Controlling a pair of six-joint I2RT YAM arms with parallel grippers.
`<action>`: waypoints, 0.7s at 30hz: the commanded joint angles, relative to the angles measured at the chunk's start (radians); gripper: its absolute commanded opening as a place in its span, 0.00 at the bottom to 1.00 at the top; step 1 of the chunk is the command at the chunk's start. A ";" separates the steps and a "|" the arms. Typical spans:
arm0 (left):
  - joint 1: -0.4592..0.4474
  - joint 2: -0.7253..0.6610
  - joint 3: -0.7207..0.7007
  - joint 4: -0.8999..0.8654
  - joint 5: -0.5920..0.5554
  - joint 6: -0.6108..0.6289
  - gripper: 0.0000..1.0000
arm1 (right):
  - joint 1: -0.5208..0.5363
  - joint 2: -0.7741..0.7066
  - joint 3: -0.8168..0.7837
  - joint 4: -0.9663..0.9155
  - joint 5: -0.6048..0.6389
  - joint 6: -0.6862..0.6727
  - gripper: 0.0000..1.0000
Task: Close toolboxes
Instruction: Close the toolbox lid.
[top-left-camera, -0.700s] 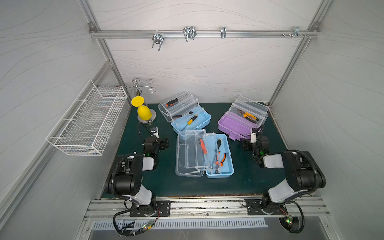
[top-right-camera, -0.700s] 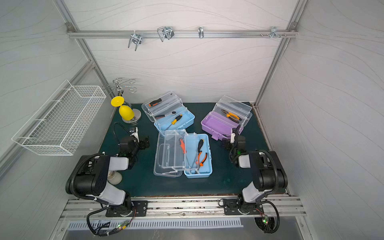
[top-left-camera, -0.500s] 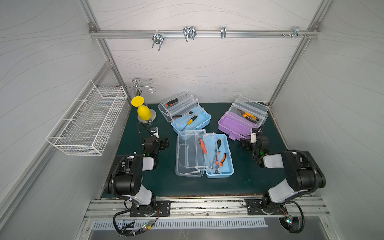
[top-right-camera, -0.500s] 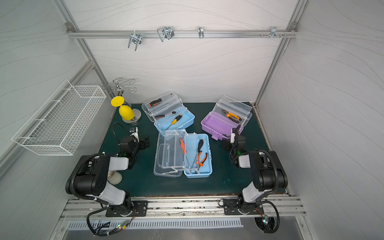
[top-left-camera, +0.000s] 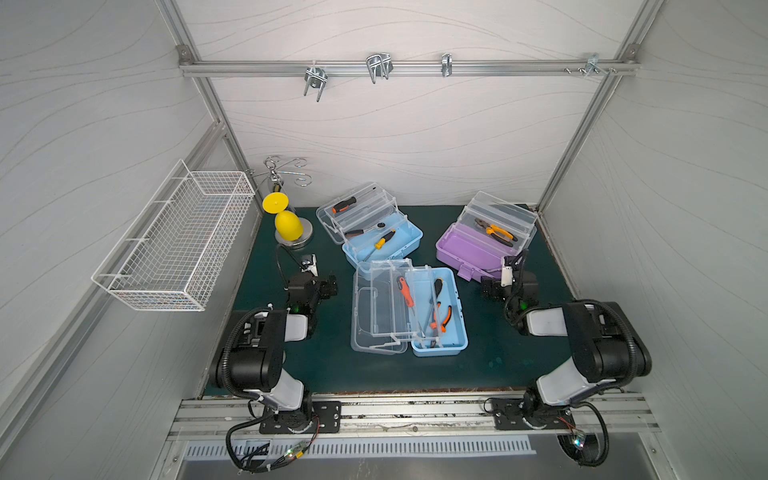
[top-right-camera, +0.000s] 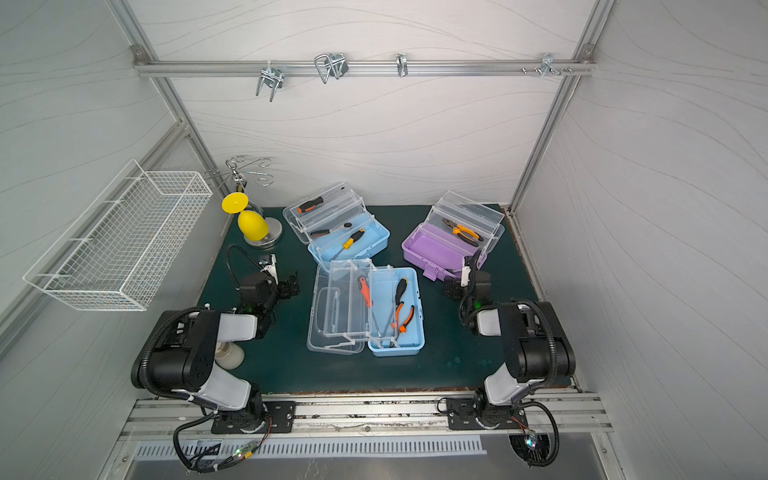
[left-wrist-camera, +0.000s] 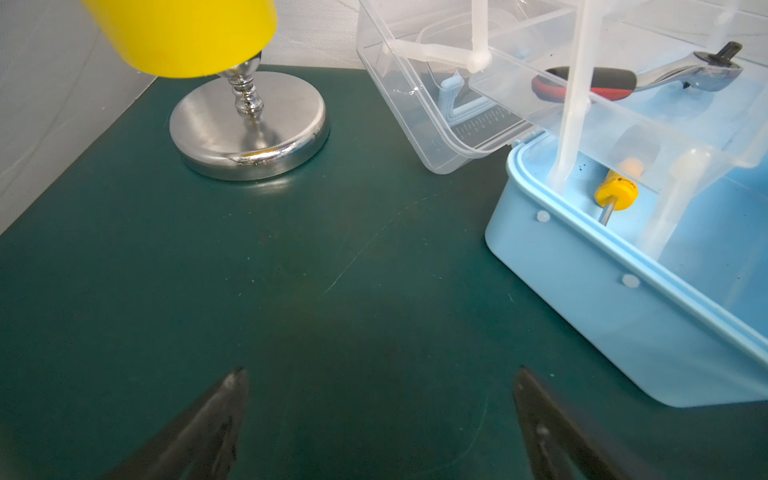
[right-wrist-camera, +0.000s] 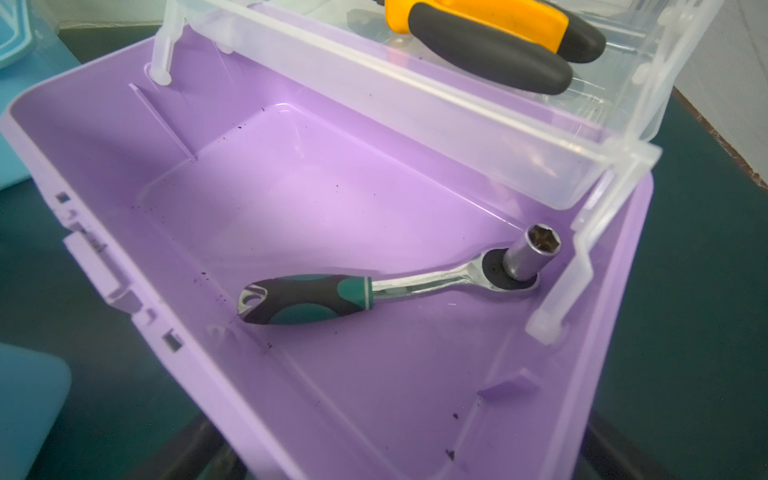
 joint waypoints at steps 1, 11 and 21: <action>0.005 0.012 0.030 0.053 -0.008 0.009 1.00 | 0.000 0.006 0.032 0.069 0.005 -0.016 0.99; 0.005 0.012 0.030 0.053 -0.007 0.009 1.00 | -0.001 0.007 0.035 0.064 0.000 -0.013 0.99; 0.005 0.009 0.025 0.058 -0.001 0.010 1.00 | 0.011 -0.016 0.027 0.066 -0.028 -0.037 0.99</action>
